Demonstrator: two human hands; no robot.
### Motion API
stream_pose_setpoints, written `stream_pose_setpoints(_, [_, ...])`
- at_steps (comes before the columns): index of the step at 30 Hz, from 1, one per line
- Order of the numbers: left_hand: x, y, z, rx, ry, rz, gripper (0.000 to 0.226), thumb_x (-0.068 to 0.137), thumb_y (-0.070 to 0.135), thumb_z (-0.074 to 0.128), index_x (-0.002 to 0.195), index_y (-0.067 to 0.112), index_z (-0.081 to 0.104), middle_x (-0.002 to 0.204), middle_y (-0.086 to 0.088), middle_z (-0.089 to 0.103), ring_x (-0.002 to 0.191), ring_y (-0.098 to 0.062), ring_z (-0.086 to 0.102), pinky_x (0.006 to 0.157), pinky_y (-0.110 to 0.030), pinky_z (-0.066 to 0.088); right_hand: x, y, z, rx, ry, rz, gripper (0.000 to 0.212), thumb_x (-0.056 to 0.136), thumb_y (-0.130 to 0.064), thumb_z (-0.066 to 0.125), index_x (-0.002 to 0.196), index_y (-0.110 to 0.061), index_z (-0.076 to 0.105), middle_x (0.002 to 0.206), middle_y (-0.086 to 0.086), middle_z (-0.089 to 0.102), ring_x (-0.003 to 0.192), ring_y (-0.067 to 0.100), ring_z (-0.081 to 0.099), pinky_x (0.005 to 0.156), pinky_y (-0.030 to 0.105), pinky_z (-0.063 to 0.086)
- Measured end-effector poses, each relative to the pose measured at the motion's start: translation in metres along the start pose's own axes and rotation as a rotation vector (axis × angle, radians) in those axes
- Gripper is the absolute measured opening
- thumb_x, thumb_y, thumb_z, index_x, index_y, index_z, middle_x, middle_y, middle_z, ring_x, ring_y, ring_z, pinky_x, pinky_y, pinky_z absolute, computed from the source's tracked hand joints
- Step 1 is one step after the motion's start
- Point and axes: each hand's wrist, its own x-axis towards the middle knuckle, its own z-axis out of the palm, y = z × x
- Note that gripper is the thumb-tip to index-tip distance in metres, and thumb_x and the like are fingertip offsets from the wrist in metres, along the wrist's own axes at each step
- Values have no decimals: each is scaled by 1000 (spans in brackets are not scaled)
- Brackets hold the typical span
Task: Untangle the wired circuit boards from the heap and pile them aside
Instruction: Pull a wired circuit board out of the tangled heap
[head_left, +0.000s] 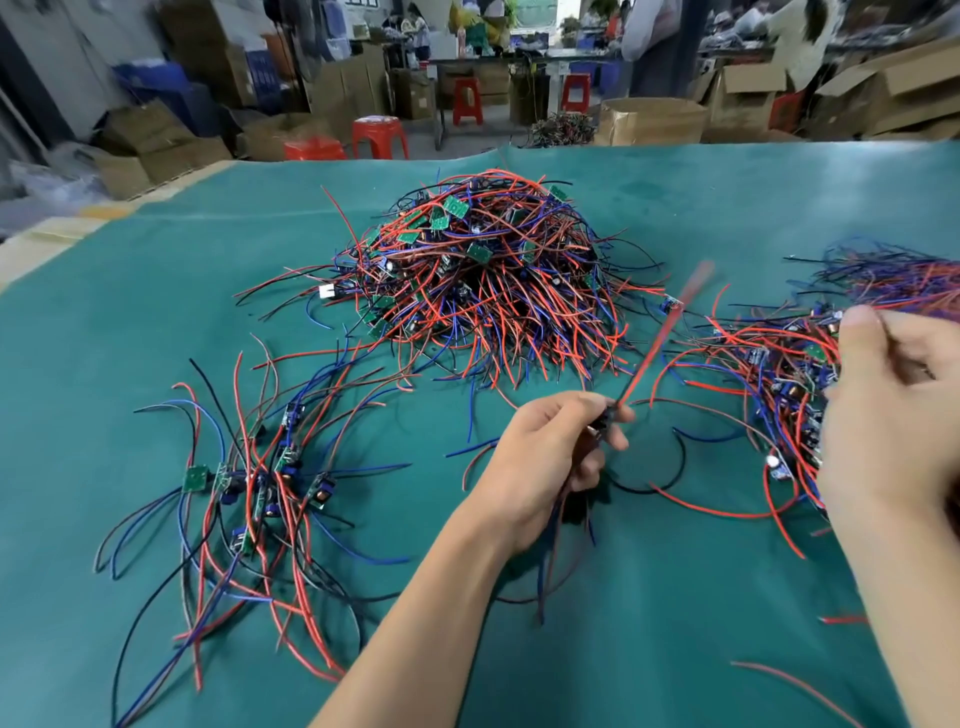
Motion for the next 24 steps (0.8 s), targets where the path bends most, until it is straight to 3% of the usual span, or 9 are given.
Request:
stream_pose_setpoints(2, [-1, 0, 0, -5, 11, 37, 26, 105, 17, 42, 104, 5, 65, 79, 0, 65, 52, -9, 42, 52, -21, 30, -6, -2, 4, -44, -76, 1, 32, 88, -67, 62, 88, -37, 73, 78, 2, 73, 72, 30, 70, 74, 58, 56])
stream_pose_setpoints(4, [-3, 0, 2, -21, -13, 51, 26, 106, 17, 41, 109, 6, 64, 86, -1, 67, 58, -10, 48, 59, -23, 36, -25, -12, 16, -54, -362, -54, 33, 85, -62, 63, 91, -31, 72, 71, 1, 72, 69, 26, 70, 70, 58, 57])
stream_pose_setpoints(6, [-4, 1, 3, -45, -39, 46, 26, 106, 15, 40, 111, 4, 63, 88, -4, 67, 62, -11, 50, 62, -23, 38, -48, -24, 23, -7, -726, -65, 34, 81, -64, 62, 90, -35, 76, 73, -5, 75, 70, 11, 69, 71, 47, 58])
stream_pose_setpoints(8, [-4, 2, 4, -70, -56, 30, 26, 105, 11, 39, 114, 0, 62, 88, -6, 65, 64, -11, 51, 61, -21, 39, -61, -29, 26, 33, -906, -82, 30, 79, -62, 67, 88, -36, 78, 78, -13, 76, 72, 3, 70, 73, 39, 56])
stream_pose_setpoints(12, [-4, 4, 5, -116, -64, -41, 33, 100, -6, 38, 129, -11, 52, 93, -12, 61, 71, -12, 59, 63, -20, 45, -53, -18, 25, 52, -875, -109, 2, 83, -32, 83, 85, -32, 83, 87, -14, 79, 83, 15, 73, 82, 49, 58])
stream_pose_setpoints(14, [-3, 2, 4, -95, -50, -22, 40, 93, -17, 40, 132, -10, 50, 98, -19, 58, 76, -14, 64, 68, -20, 50, -51, -16, 24, 91, -869, -94, 11, 84, -22, 83, 83, -32, 83, 86, -14, 79, 82, 11, 74, 77, 44, 56])
stream_pose_setpoints(17, [-3, -1, 1, -76, 9, 29, 34, 93, -18, 45, 124, -9, 55, 96, -22, 59, 75, -15, 67, 73, -20, 54, -57, -22, 25, 165, -910, -66, 11, 85, -24, 81, 84, -35, 83, 86, -12, 79, 79, 5, 72, 73, 35, 52])
stream_pose_setpoints(20, [-2, -2, 0, -52, 49, 6, 28, 92, -17, 46, 117, -11, 58, 88, -21, 64, 70, -15, 68, 67, -21, 56, -60, -27, 24, 161, -907, -72, 6, 79, -35, 79, 84, -35, 82, 81, -11, 79, 74, 6, 73, 75, 36, 57])
stream_pose_setpoints(24, [-1, -4, 0, -38, 85, -3, 23, 93, -12, 54, 116, -12, 56, 91, -23, 69, 71, -22, 68, 63, -24, 56, -66, -34, 24, 105, -924, -142, 15, 75, -21, 89, 79, -32, 79, 74, -11, 76, 65, 8, 70, 69, 28, 58])
